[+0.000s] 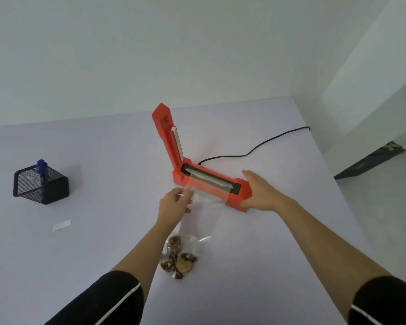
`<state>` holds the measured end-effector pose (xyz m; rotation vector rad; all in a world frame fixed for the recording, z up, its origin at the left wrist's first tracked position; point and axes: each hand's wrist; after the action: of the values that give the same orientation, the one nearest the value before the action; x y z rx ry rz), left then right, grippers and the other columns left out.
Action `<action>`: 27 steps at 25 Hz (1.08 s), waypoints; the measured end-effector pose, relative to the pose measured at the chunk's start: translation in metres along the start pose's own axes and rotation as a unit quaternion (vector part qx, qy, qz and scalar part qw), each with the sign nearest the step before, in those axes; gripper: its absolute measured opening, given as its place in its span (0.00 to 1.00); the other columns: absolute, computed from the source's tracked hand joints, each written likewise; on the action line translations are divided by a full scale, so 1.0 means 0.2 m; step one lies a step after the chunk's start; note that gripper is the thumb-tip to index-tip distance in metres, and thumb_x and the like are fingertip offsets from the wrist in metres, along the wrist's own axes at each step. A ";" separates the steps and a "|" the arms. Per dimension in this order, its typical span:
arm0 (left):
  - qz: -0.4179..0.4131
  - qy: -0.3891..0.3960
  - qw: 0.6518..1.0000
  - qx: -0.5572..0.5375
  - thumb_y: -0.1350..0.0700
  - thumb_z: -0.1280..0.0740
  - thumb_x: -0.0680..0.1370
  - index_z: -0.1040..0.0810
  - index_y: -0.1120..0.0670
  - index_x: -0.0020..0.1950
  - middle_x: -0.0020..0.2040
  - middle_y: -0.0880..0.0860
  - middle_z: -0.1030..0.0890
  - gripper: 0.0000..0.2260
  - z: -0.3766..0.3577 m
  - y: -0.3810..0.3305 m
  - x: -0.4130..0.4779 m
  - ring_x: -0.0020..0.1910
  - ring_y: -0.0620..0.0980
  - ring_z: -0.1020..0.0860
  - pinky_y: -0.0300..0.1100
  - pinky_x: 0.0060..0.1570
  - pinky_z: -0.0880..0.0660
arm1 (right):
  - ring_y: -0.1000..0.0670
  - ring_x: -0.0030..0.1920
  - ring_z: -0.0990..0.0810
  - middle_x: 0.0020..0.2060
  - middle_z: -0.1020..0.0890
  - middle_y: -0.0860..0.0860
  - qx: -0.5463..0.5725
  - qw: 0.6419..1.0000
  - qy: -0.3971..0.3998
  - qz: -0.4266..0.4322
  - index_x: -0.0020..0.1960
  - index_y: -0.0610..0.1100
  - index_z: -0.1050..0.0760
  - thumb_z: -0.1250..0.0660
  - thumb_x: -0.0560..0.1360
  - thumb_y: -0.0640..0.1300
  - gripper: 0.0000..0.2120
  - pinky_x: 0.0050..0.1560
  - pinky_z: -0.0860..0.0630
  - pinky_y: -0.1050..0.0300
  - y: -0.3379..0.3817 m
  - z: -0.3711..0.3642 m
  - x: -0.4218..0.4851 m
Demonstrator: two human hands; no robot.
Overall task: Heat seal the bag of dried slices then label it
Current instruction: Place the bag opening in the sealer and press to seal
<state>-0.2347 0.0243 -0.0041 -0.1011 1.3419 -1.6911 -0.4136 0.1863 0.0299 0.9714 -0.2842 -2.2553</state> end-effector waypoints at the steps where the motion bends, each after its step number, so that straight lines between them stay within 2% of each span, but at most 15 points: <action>1: -0.006 -0.004 1.000 0.016 0.44 0.36 0.77 0.22 0.54 0.47 0.40 0.52 0.17 0.14 -0.02 -0.03 0.02 0.30 0.49 0.19 0.37 0.33 0.27 | 0.47 0.75 0.46 0.76 0.47 0.45 -0.019 1.000 -0.002 0.009 0.76 0.42 0.53 0.26 0.65 0.48 0.50 0.73 0.43 0.50 -0.01 -0.03 0.00; 3: -0.009 -0.016 0.999 0.044 0.44 0.36 0.76 0.22 0.54 0.48 0.40 0.52 0.17 0.14 -0.05 -0.06 0.06 0.27 0.49 0.20 0.38 0.31 0.26 | 0.46 0.73 0.41 0.75 0.43 0.46 -0.050 0.998 -0.036 0.026 0.76 0.43 0.52 0.25 0.65 0.55 0.51 0.72 0.40 0.49 -0.02 -0.08 0.00; 5: 0.001 -0.037 0.996 0.077 0.48 0.36 0.77 0.23 0.55 0.51 0.43 0.52 0.18 0.11 -0.07 -0.09 0.08 0.24 0.49 0.20 0.39 0.31 0.24 | 0.44 0.70 0.35 0.73 0.38 0.46 -0.070 0.994 -0.071 0.035 0.75 0.43 0.50 0.27 0.66 0.55 0.47 0.69 0.36 0.49 -0.01 -0.10 0.01; 8: -0.020 -0.095 0.985 0.144 0.54 0.38 0.77 0.23 0.56 0.49 0.43 0.52 0.19 0.07 -0.13 -0.13 0.07 0.29 0.53 0.19 0.43 0.34 0.22 | 0.43 0.64 0.29 0.70 0.34 0.46 -0.091 0.991 -0.090 0.043 0.75 0.44 0.50 0.29 0.68 0.55 0.45 0.63 0.31 0.50 -0.01 -0.11 0.01; 11: -0.066 -0.127 0.963 0.228 0.55 0.42 0.80 0.25 0.57 0.45 0.39 0.55 0.20 0.09 -0.19 -0.15 0.05 0.34 0.54 0.21 0.45 0.35 0.24 | 0.42 0.63 0.28 0.70 0.34 0.47 -0.094 0.990 -0.094 0.041 0.75 0.44 0.51 0.28 0.68 0.54 0.46 0.61 0.29 0.50 -0.01 -0.11 0.02; 19: -0.135 -0.109 0.926 0.335 0.66 0.44 0.77 0.28 0.59 0.39 0.32 0.58 0.23 0.09 -0.20 -0.11 0.05 0.31 0.59 0.23 0.51 0.34 0.22 | 0.42 0.62 0.28 0.71 0.35 0.47 -0.097 0.988 -0.107 0.051 0.76 0.45 0.52 0.29 0.68 0.55 0.46 0.61 0.28 0.50 -0.03 -0.13 0.03; 22: -0.157 -0.119 0.933 0.302 0.64 0.43 0.78 0.29 0.59 0.39 0.30 0.58 0.24 0.08 -0.19 -0.10 0.03 0.29 0.60 0.25 0.50 0.31 0.25 | 0.42 0.62 0.28 0.71 0.35 0.47 -0.099 0.987 -0.112 0.056 0.76 0.45 0.53 0.30 0.68 0.56 0.46 0.61 0.28 0.50 -0.03 -0.13 0.03; 24: -0.154 -0.119 0.952 0.235 0.59 0.41 0.80 0.25 0.59 0.43 0.33 0.58 0.21 0.09 -0.17 -0.10 0.02 0.30 0.58 0.24 0.49 0.34 0.24 | 0.42 0.62 0.28 0.72 0.36 0.47 -0.097 0.988 -0.110 0.056 0.76 0.45 0.53 0.30 0.68 0.56 0.46 0.61 0.28 0.50 -0.04 -0.13 0.03; 27: -0.154 -0.098 0.975 0.129 0.54 0.38 0.79 0.22 0.57 0.48 0.40 0.50 0.19 0.08 -0.13 -0.12 -0.01 0.29 0.54 0.21 0.48 0.37 0.22 | 0.43 0.63 0.29 0.72 0.37 0.48 -0.100 0.987 -0.110 0.056 0.76 0.45 0.54 0.30 0.68 0.57 0.47 0.62 0.29 0.50 -0.05 -0.14 0.03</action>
<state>-0.2633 0.0435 0.0059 -0.3297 0.9874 -2.0436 -0.4016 0.1910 0.0034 0.5895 -0.1974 -2.2395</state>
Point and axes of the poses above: each hand's wrist, its own x-axis towards the middle knuckle, its own z-axis out of the back of the hand, y = z × x
